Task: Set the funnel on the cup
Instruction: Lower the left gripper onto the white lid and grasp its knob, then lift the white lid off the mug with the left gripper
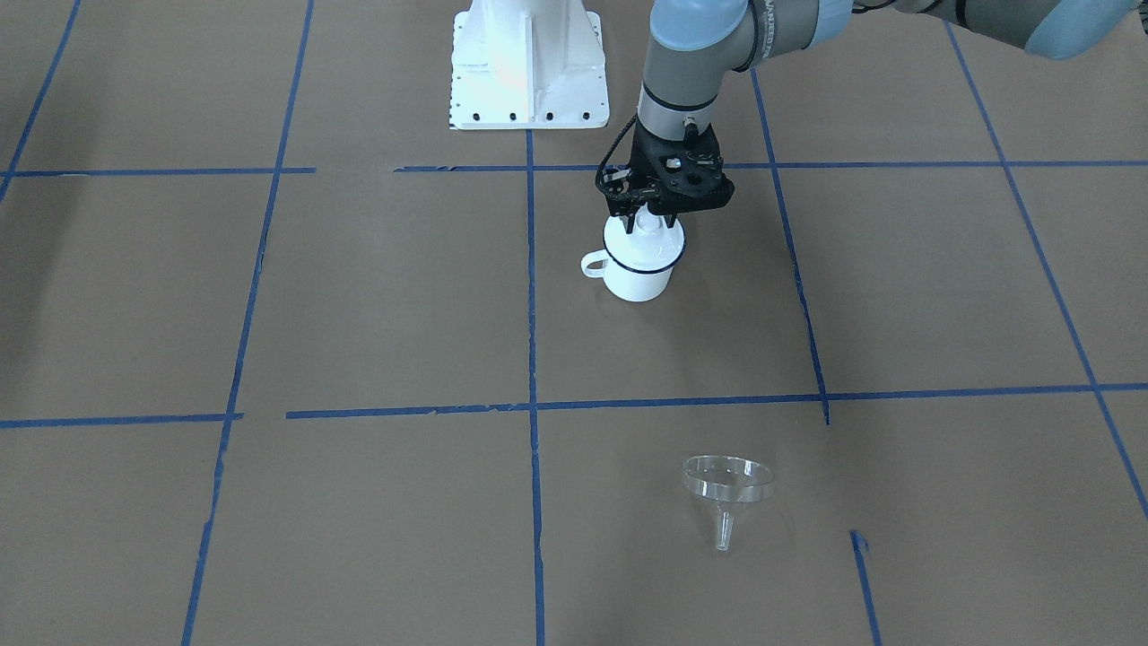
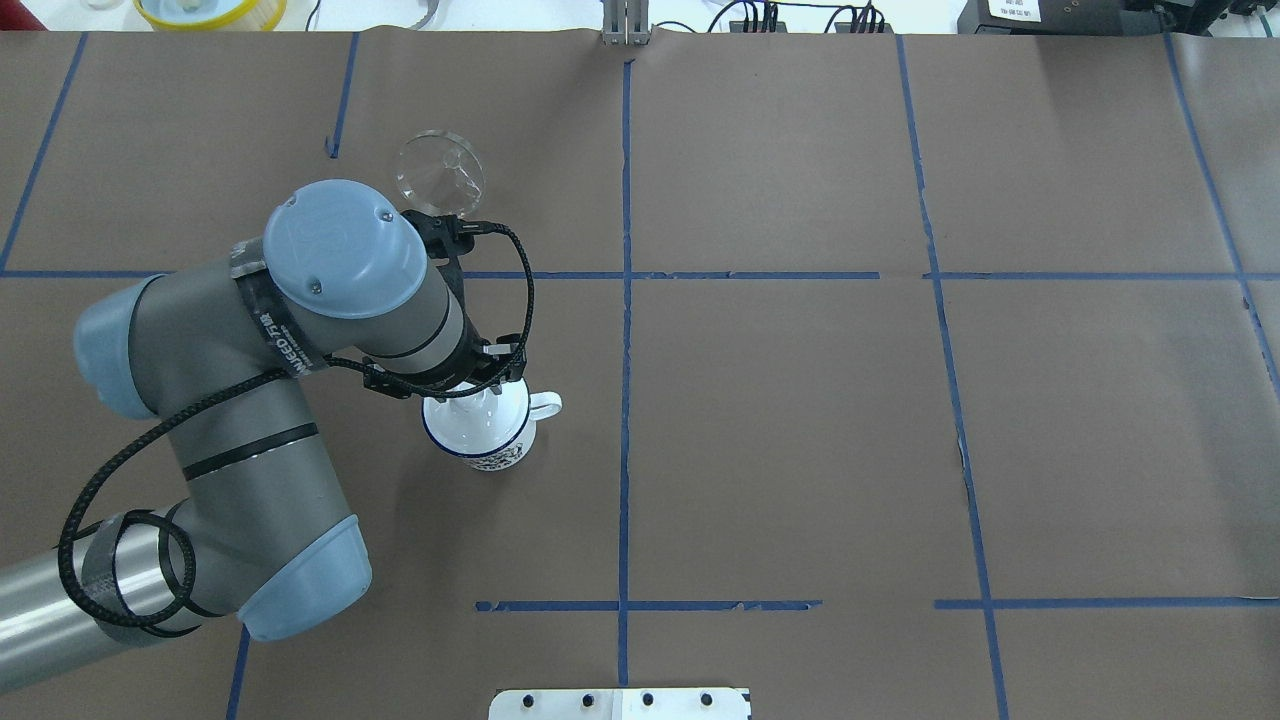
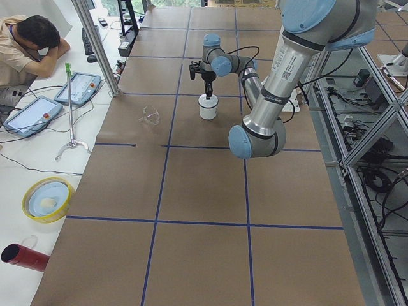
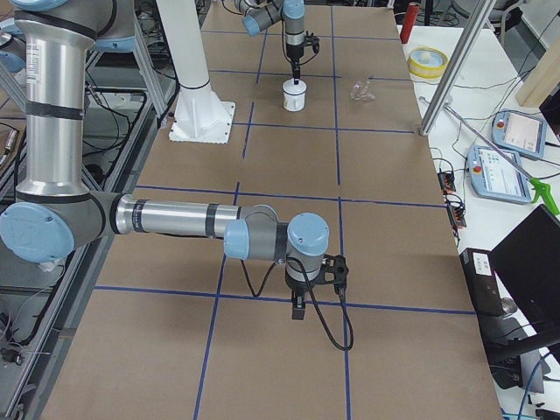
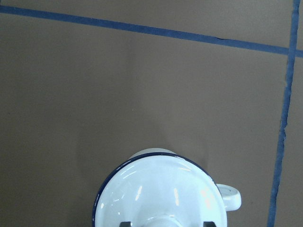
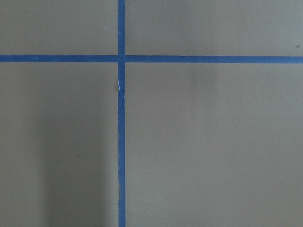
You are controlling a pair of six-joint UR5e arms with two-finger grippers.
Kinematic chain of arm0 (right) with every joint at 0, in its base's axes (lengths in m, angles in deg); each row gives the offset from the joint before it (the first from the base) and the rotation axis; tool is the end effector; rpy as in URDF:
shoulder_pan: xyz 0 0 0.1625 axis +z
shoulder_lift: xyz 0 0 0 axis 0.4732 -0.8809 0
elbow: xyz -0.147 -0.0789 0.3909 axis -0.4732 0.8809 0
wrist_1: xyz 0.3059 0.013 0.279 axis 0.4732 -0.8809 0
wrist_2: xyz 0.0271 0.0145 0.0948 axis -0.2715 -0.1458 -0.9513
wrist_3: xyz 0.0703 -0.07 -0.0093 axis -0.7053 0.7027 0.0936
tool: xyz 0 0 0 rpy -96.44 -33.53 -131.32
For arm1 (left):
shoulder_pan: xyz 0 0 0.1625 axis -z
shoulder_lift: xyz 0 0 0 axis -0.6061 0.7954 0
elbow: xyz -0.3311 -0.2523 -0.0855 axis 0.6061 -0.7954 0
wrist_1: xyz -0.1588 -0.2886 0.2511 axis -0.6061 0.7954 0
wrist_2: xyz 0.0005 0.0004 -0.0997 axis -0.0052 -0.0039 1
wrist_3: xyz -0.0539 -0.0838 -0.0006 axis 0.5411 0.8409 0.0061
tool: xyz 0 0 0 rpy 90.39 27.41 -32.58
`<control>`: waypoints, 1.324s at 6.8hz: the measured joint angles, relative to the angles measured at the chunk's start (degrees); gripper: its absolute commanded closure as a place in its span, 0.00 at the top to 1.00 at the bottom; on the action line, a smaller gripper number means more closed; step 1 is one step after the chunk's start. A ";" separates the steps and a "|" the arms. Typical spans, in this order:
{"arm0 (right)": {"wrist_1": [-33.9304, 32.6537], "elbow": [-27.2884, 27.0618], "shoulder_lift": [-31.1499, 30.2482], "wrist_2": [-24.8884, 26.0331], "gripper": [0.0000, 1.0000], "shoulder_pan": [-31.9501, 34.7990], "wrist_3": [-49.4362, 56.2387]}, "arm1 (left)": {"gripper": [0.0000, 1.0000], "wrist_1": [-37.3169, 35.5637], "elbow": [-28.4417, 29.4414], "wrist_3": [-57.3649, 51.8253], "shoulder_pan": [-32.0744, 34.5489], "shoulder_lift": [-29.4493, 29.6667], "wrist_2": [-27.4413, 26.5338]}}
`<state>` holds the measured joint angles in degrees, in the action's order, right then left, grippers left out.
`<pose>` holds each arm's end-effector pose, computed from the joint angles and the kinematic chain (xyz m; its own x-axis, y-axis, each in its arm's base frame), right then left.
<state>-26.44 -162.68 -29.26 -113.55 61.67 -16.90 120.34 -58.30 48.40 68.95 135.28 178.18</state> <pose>0.0670 -0.4451 0.6701 0.7521 0.0162 0.6588 -0.0033 0.9998 -0.0209 0.4631 -0.4055 0.2013 0.6754 -0.1450 -0.7231 0.1569 0.9863 -0.0513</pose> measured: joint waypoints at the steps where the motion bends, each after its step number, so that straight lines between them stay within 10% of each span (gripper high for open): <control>1: 0.00 0.00 0.00 0.00 1.00 0.00 0.00 | 0.09 0.00 0.01 0.00 0.00 0.00 -0.02; 5: 0.00 0.00 0.00 0.00 1.00 0.00 0.00 | 0.00 -0.82 -1.50 -0.70 0.37 -0.03 -0.01; 9: 0.00 0.00 0.00 0.00 1.00 0.00 0.00 | 0.00 -12.99 -16.66 -17.67 12.28 -2.58 3.91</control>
<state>-26.44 -162.68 -29.26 -113.55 61.67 -16.90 107.35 -74.96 30.72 81.23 132.70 182.08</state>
